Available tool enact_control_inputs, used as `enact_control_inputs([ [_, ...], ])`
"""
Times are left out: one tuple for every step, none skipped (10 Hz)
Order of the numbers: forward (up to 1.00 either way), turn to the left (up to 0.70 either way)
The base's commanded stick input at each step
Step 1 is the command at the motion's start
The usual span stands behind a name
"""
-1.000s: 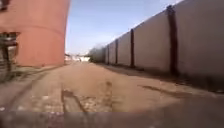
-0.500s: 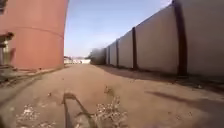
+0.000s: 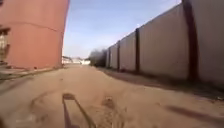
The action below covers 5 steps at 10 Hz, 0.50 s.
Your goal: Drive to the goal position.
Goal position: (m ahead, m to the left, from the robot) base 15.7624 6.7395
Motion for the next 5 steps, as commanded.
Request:
enact_control_inputs([
  [1.00,0.00],
  [1.00,0.00],
  [1.00,0.00],
  [1.00,0.17],
  [1.00,0.27],
])
